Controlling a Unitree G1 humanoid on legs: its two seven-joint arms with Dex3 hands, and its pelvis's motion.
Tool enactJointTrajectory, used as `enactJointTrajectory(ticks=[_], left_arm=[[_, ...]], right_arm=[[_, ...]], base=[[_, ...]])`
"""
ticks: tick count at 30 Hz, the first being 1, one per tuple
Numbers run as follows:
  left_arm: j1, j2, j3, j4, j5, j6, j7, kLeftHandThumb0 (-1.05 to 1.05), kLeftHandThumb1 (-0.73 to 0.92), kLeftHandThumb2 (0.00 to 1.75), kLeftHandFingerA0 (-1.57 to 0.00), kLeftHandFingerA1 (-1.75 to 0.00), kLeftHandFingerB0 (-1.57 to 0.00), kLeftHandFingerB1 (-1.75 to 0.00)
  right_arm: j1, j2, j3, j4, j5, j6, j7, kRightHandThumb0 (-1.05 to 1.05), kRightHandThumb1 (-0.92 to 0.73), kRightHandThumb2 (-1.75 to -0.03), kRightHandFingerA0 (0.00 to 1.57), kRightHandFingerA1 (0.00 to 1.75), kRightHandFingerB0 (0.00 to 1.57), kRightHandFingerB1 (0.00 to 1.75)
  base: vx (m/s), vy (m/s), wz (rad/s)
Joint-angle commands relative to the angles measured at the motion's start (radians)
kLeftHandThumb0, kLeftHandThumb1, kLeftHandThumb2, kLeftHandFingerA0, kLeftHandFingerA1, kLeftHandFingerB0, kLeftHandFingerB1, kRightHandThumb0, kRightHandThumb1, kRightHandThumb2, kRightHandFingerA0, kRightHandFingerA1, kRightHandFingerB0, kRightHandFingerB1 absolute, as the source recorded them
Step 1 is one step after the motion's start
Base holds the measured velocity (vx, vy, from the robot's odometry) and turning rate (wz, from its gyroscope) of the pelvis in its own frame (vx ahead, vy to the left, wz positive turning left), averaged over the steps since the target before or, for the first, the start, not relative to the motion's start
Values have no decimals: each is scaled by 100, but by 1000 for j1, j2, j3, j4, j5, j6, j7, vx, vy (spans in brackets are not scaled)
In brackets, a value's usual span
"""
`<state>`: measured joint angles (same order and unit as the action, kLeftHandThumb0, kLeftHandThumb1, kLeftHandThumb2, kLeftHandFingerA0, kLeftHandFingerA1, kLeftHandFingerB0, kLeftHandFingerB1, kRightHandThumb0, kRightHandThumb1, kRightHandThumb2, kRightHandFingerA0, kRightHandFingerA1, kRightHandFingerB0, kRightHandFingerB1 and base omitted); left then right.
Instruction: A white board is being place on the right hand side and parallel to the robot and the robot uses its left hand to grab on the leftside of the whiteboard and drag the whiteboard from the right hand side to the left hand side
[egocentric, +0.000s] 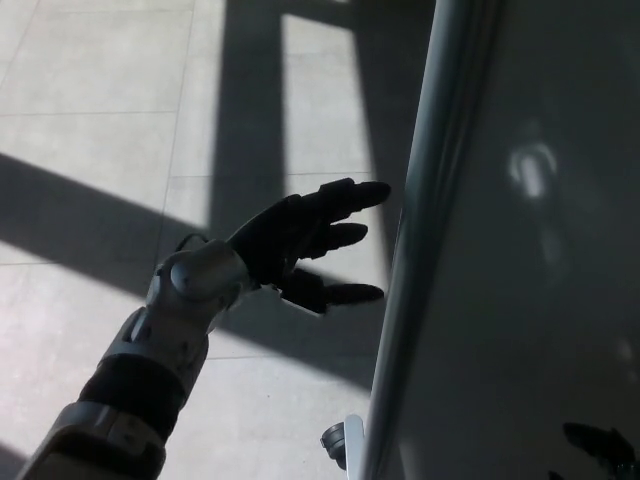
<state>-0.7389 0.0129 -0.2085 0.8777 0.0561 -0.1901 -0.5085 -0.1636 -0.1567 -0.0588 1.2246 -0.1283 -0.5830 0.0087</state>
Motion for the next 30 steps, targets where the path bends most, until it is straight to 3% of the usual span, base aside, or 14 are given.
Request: enactJointTrajectory(ticks=[1, 2, 7, 8, 14, 15, 19, 21, 22, 24, 27, 28, 29, 30], left_arm=[[-25, -11, -18, 2, 25, 27, -12, -65, 41, 79, -6, -15, -5, -21], [-33, -20, -24, 3, 28, 31, -16, -65, 40, 80, -4, -17, -4, -20], [-47, -42, -44, -3, 33, 33, -26, -64, 38, 81, -2, -20, -1, -19], [-50, -47, -47, -3, 34, 31, -27, -64, 37, 80, 0, -19, 0, -19], [-61, -78, -64, -28, 38, 55, -32, -64, 38, 80, 0, -17, 0, -19], [-65, -84, -67, -32, 39, 63, -31, -64, 38, 80, 0, -17, 0, -20], [-76, -106, -70, -23, 37, 59, -29, -63, 37, 80, 0, -21, 0, -18], [-93, -123, -86, -29, 54, 80, -10, -64, 39, 80, -2, -24, -2, -18], [-97, -128, -88, -28, 55, 88, -7, -65, 41, 80, -6, -25, -5, -15], [-106, -139, -93, -23, 59, 99, 3, -66, 42, 79, -7, -26, -7, -15], [-132, -159, -106, 2, 84, 110, 39, -64, 39, 80, -2, -35, -1, -20], [-137, -164, -108, 9, 90, 110, 54, -69, 41, 75, -9, -39, -6, -21], [-139, -168, -110, 12, 96, 109, 71, -35, 20, 84, 0, -47, 0, -50], [-136, -169, -113, 12, 101, 101, 86, -68, 43, 77, -25, -44, -4, -23]], right_arm=[[-1, -4, -10, 1, 16, -2, -4, -105, -67, -69, 38, 128, 0, 69], [-1, -4, -11, 2, 18, -3, -3, -105, -66, -72, 37, 129, 0, 76], [0, -7, 3, 3, -2, -6, -25, -105, -69, -70, 37, 129, 0, 74], [1, -4, -2, 1, 6, -3, -18, -105, -67, -69, 31, 131, 0, 74], [-1, 1, -9, 3, 17, 8, -7, -105, -66, -73, 40, 126, 0, 85], [-1, -3, -1, 2, 6, 6, -16, -105, -69, -70, 32, 132, 0, 80], [-3, -3, 4, 3, 4, 6, -19, -105, -68, -70, 35, 134, 0, 84], [-5, -1, 5, 3, 3, 3, -25, -105, -68, -70, 37, 142, 0, 88], [-5, -1, 5, 3, 4, 4, -24, -105, -67, -69, 45, 137, 0, 91], [-6, 1, 4, 3, 6, 8, -23, -105, -67, -70, 39, 138, 0, 91], [-10, 0, 6, 3, 4, 8, -24, -105, -67, -70, 34, 142, 0, 92], [-9, 1, 7, 2, 4, 7, -26, -105, -65, -74, 34, 140, 0, 97], [-9, 1, 7, 1, 4, 8, -26, -105, -67, -70, 34, 137, 0, 92], [-9, 0, 8, 1, 3, 7, -28, -105, -68, -76, 29, 135, 0, 96]], base=[[0, 0, 0], [0, 0, 0], [0, 0, 0], [0, 0, 0], [0, 0, 0], [0, 0, 0], [0, 0, 0], [0, 0, 0], [0, 0, 0], [0, 0, 0], [0, 0, 0], [0, 0, 0], [0, 0, 0], [0, 0, 0]])
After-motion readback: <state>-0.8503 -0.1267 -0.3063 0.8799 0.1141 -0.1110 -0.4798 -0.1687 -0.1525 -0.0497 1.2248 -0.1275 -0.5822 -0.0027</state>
